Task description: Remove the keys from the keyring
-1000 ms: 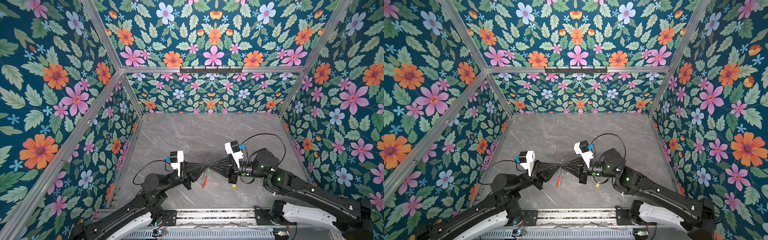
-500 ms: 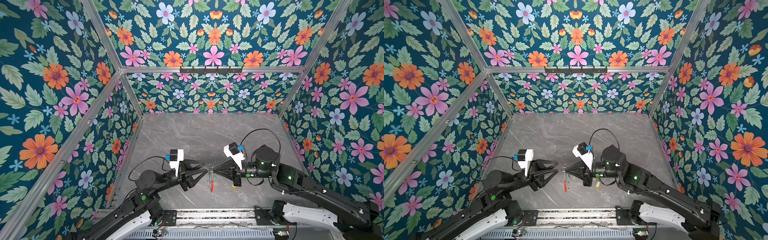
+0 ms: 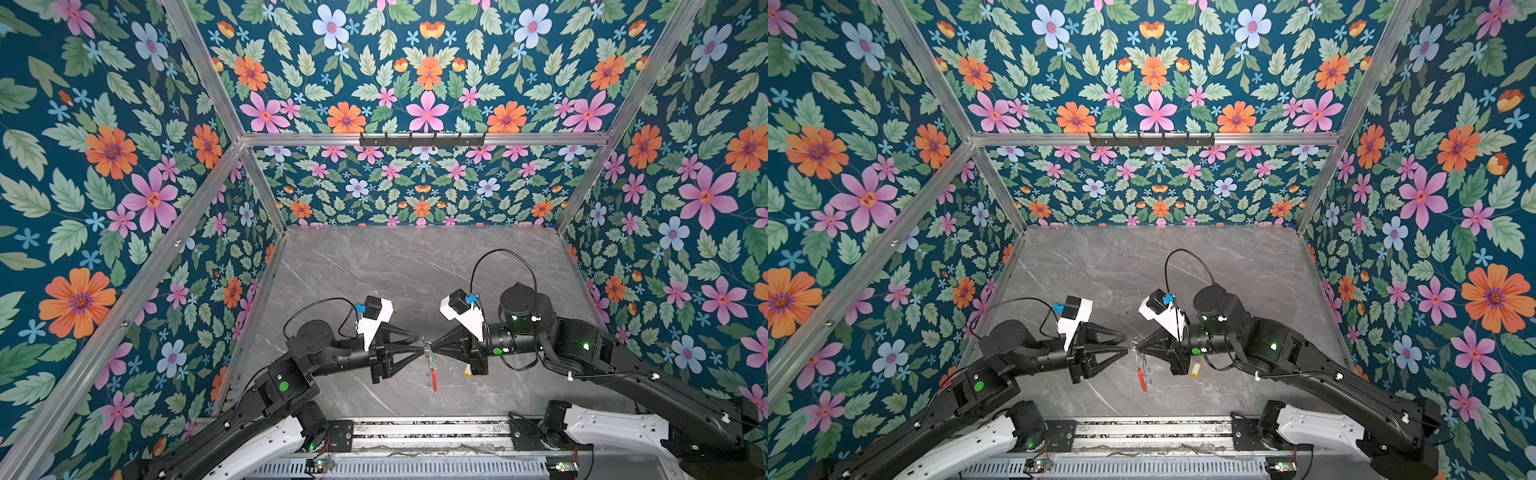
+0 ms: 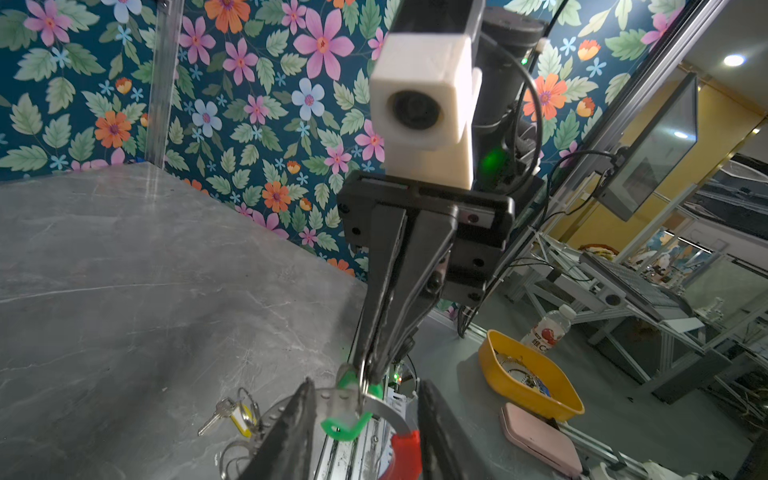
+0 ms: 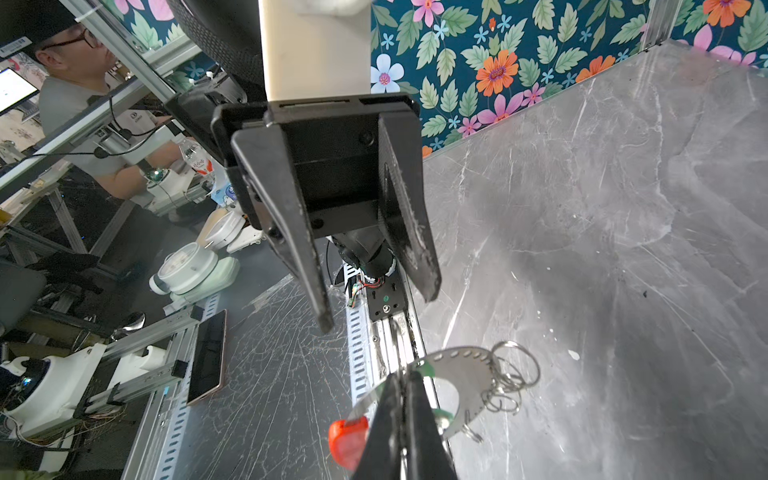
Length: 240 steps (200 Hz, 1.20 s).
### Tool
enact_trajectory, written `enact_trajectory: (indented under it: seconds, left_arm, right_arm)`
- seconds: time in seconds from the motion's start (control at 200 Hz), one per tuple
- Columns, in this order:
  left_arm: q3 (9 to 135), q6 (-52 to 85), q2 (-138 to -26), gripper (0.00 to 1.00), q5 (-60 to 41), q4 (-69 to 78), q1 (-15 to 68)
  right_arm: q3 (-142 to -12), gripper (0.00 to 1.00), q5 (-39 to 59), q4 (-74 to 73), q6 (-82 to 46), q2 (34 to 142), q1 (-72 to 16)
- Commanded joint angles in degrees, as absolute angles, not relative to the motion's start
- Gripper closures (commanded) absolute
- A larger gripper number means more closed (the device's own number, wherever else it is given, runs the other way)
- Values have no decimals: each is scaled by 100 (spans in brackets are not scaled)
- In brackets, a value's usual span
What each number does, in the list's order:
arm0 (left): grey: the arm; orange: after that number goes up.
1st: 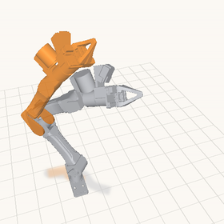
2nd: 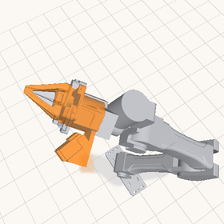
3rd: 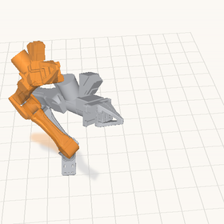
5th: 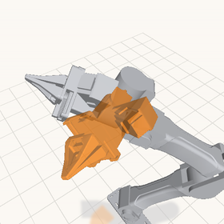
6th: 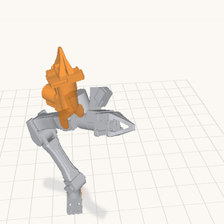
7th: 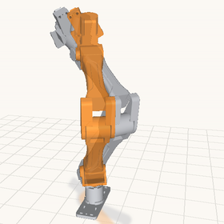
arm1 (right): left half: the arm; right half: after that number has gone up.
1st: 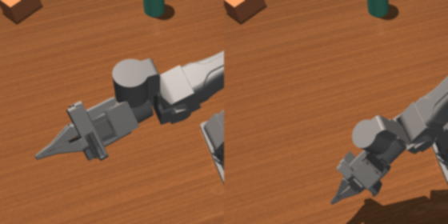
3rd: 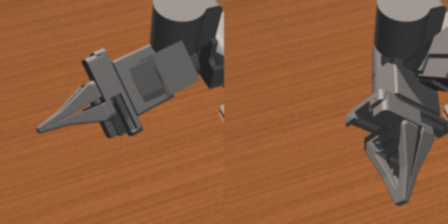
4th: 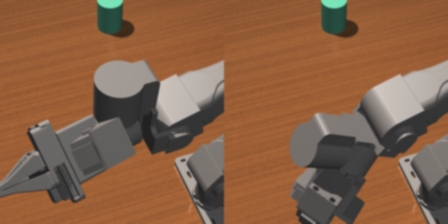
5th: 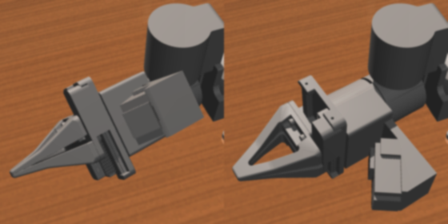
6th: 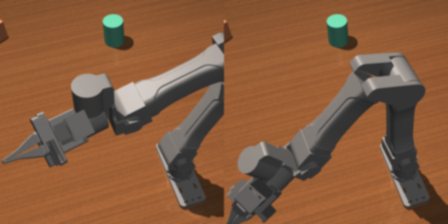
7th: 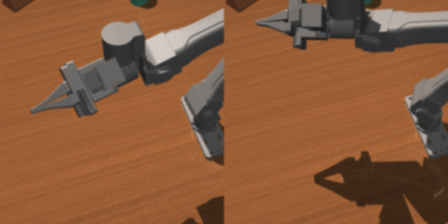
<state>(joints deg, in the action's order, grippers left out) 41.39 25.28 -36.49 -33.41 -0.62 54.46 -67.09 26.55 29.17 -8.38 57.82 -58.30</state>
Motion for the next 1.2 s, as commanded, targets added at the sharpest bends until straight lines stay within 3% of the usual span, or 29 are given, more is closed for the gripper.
enact_trajectory:
  seconds: [0.0, 0.465, 0.665, 0.81, 0.99, 1.195]
  left_arm:
    - [4223, 2375, -3755, 61, -3529, -142, 5449]
    - [4403, 2307, -4068, 80, -3812, -79, 5447]
    - [4287, 2332, -4037, 100, -3692, 202, 5441]
    - [3958, 2459, -3874, 100, -3370, 939, 5445]
    - [3649, 2466, -3723, 100, -2841, 1613, 5445]
    - [3368, 2496, -3511, 100, -2210, 2127, 5442]
  right_arm:
    - [-6811, 100, 2680, 3043, -712, 5831, -5831]
    - [-7029, 100, 2611, 3226, -654, 6053, -5835]
    - [-7116, 100, 2577, 3200, -664, 6141, -5834]
    - [-7093, 100, 2462, 2987, -726, 6161, -5835]
    - [-6974, 66, 2165, 2554, -760, 6052, -5841]
    - [-6161, 54, 1527, 1271, -782, 5489, -5843]
